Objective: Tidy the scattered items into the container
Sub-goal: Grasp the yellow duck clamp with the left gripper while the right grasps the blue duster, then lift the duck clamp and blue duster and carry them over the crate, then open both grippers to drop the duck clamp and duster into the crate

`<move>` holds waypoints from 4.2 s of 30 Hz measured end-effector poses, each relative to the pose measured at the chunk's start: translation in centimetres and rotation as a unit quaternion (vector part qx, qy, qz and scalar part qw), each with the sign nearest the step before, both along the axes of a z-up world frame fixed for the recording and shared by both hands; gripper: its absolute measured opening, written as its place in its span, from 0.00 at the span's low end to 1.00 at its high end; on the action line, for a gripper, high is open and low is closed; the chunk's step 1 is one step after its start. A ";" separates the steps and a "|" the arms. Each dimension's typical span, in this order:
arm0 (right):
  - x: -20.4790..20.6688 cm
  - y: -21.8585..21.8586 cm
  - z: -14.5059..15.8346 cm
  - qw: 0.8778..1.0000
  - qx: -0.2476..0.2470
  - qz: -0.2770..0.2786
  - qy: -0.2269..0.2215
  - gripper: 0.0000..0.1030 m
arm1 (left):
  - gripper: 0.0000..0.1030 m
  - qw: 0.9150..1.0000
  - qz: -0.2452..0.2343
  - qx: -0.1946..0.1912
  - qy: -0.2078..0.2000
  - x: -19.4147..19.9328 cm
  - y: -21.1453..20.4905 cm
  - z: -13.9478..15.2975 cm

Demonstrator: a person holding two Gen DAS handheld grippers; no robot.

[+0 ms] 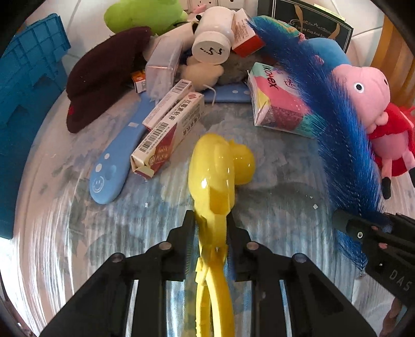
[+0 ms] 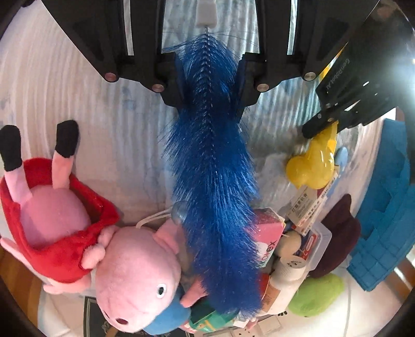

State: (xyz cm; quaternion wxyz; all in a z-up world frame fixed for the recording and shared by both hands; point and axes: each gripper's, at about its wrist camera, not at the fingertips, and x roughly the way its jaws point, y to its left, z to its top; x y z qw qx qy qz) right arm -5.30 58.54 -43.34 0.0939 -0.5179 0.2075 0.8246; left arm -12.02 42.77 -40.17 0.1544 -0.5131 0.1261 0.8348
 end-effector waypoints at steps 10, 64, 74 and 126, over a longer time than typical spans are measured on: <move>1.6 -2.4 1.2 1.000 0.020 -0.007 0.011 0.14 | 0.14 1.000 -0.009 0.021 0.005 2.6 -1.0 2.5; -0.2 -20.6 30.0 0.941 0.106 0.125 0.295 0.14 | 0.14 0.950 0.116 0.102 0.272 4.9 -23.5 30.9; -2.9 -26.7 33.1 0.925 0.117 0.142 0.332 0.14 | 0.14 0.920 0.144 0.109 0.347 2.5 -31.5 36.5; -27.4 -54.6 30.8 0.968 0.115 0.055 0.217 0.80 | 0.73 0.971 0.083 0.123 0.185 -19.7 -60.2 27.7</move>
